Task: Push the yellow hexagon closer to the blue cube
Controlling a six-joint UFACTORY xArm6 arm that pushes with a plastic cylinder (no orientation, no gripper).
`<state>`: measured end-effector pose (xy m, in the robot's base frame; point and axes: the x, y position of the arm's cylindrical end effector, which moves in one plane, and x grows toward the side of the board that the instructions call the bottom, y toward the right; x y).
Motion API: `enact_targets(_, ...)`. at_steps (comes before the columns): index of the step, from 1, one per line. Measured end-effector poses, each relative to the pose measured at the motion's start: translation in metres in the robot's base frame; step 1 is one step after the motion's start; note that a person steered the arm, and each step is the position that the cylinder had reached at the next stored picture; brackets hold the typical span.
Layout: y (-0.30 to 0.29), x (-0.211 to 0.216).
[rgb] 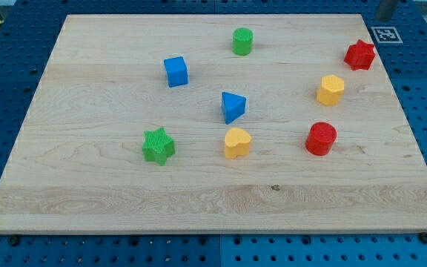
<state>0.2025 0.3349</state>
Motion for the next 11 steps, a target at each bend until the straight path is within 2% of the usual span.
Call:
enact_targets(3,0.002,-0.003)
enact_targets(5,0.003,0.075)
enact_targets(7,0.01,0.083)
enact_targets(8,0.011,0.132)
enact_targets(10,0.01,0.144)
enact_targets(11,-0.009,0.206)
